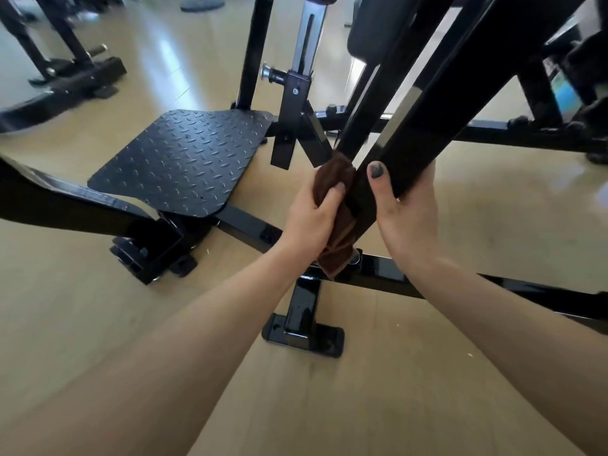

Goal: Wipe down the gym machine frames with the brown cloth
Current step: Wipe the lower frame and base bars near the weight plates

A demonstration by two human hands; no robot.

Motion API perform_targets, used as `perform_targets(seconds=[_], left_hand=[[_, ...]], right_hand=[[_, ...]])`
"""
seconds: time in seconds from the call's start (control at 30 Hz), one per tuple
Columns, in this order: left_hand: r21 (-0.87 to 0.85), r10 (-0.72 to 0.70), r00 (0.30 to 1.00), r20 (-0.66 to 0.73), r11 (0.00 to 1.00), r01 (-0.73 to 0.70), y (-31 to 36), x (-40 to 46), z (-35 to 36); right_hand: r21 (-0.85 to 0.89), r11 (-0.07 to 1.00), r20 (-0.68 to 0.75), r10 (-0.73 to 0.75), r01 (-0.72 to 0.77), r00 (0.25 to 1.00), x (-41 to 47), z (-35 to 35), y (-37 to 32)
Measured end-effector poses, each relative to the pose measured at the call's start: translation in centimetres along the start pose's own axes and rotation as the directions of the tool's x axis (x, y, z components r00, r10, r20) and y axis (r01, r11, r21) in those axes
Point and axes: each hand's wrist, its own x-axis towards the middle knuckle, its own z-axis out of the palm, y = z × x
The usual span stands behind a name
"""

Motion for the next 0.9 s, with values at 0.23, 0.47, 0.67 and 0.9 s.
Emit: perform_targets(seconds=[0.23, 0.47, 0.67, 0.9], left_hand=[[0.065, -0.344, 0.937, -0.063, 0.935, 0.348, -4.6, -2.1, -1.3], [-0.051, 0.040, 0.997, 0.064, 0.998, -0.037, 5.4, 0.0, 0.1], [-0.064, 0.033, 0.997, 0.068, 0.998, -0.028, 2.8, 0.4, -0.2], [0.146, -0.240, 0.969, -0.055, 0.958, 0.246, -6.7, -2.8, -2.3]], right_hand=[[0.001, 1.000, 0.048, -0.008, 0.007, 0.999, 0.4, -0.4, 0.2], [0.077, 0.997, 0.137, 0.003, -0.014, 0.991, 0.1, -0.1, 0.0], [0.095, 0.995, 0.203, 0.022, -0.042, 0.979, 0.2, -1.0, 0.1], [0.058, 0.997, 0.156, 0.047, -0.057, 0.987, 0.0, -0.3, -0.4]])
